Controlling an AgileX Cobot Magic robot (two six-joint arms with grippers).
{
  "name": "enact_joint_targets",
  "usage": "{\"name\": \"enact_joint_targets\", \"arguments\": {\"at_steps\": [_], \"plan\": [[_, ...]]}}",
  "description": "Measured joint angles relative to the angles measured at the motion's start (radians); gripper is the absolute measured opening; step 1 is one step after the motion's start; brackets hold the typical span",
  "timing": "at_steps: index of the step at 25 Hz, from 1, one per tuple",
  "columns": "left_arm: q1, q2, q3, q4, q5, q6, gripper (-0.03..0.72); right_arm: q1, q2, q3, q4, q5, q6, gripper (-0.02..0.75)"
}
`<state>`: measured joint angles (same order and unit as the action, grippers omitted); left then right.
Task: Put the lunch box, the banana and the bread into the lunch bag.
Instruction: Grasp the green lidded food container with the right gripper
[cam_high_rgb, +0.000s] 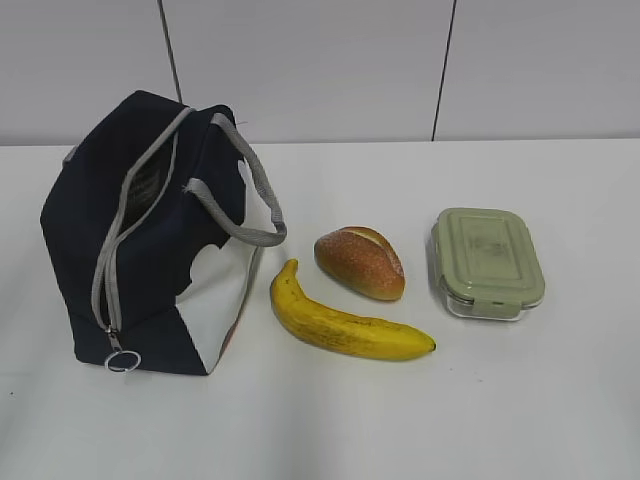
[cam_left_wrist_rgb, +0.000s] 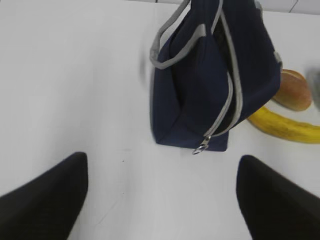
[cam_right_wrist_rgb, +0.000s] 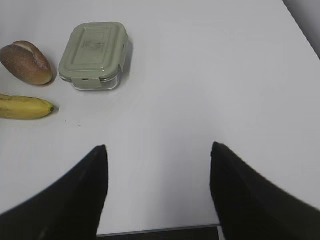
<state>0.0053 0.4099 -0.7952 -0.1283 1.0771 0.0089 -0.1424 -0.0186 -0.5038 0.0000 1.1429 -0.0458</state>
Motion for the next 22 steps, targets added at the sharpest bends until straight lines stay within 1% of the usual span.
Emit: {"name": "enact_joint_targets", "arguments": {"at_steps": [5, 11, 14, 18, 20, 22], "plan": [[0.000, 0.245, -0.129, -0.115, -0.031, 0.012, 0.591, 0.000, 0.000, 0.000, 0.000, 0.000, 0.000, 0.474], [-0.005, 0.517, -0.287, -0.258, -0.038, 0.095, 0.580, 0.000, 0.000, 0.000, 0.000, 0.000, 0.000, 0.474], [-0.018, 0.639, -0.355, -0.272, -0.040, 0.104, 0.577, 0.000, 0.000, 0.000, 0.000, 0.000, 0.000, 0.474], [-0.045, 0.803, -0.433, -0.274, -0.030, 0.149, 0.571, 0.000, 0.000, 0.000, 0.000, 0.000, 0.000, 0.474], [-0.056, 0.887, -0.473, -0.272, -0.018, 0.166, 0.554, 0.000, 0.000, 0.000, 0.000, 0.000, 0.000, 0.474], [-0.060, 0.959, -0.511, -0.269, -0.009, 0.172, 0.520, 0.000, 0.000, 0.000, 0.000, 0.000, 0.000, 0.474]]}}
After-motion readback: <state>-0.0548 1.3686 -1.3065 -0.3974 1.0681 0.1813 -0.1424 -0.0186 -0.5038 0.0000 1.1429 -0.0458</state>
